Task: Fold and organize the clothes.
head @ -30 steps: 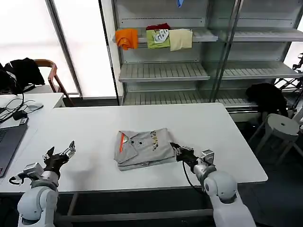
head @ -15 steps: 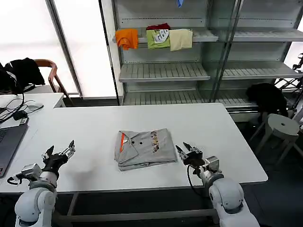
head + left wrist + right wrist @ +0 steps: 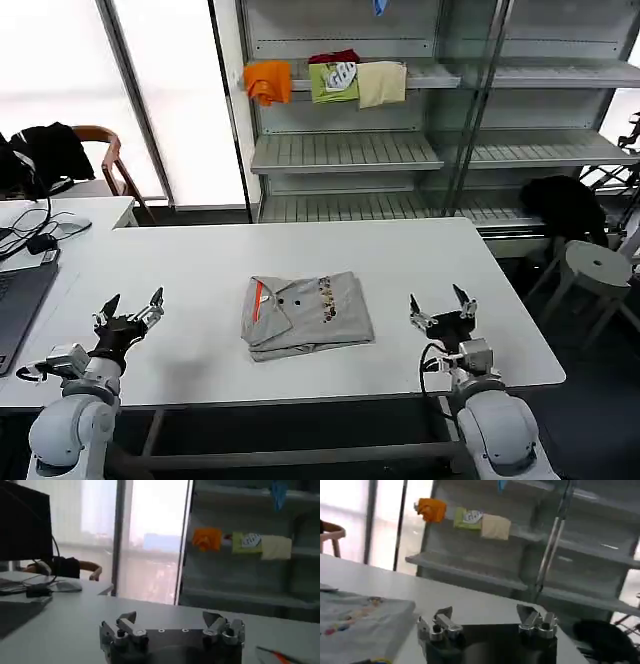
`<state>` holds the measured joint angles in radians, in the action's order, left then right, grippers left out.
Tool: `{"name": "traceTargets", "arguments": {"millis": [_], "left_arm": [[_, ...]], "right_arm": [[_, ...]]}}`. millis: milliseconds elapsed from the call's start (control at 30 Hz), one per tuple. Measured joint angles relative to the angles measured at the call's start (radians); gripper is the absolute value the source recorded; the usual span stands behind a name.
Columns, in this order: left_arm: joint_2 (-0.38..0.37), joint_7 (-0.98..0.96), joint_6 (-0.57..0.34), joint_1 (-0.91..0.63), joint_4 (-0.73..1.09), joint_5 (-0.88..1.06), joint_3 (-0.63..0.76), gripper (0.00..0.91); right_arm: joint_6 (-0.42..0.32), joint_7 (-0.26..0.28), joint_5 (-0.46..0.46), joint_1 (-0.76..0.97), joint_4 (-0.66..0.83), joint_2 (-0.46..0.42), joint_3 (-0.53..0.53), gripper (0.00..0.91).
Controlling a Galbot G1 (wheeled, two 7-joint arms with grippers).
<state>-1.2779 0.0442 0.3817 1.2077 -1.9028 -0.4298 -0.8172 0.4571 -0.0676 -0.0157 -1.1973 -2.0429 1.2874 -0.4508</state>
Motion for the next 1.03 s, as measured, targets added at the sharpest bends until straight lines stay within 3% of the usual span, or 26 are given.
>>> {"name": "traceTargets", "arguments": {"millis": [300,1033], "left_arm": [[0.038,0.012,-0.026,0.023,-0.003,-0.023,0.010,0.907],[0.024,0.019,-0.047,0.072,-0.034,-0.063,0.068,0.907]], "right_arm": [[0.005,-0.049,0.042,-0.041,-0.039,0.005,-0.025,0.907],[-0.009,-0.008,0.064,-0.115,-0.115,0.035,-0.029,0.907]]}}
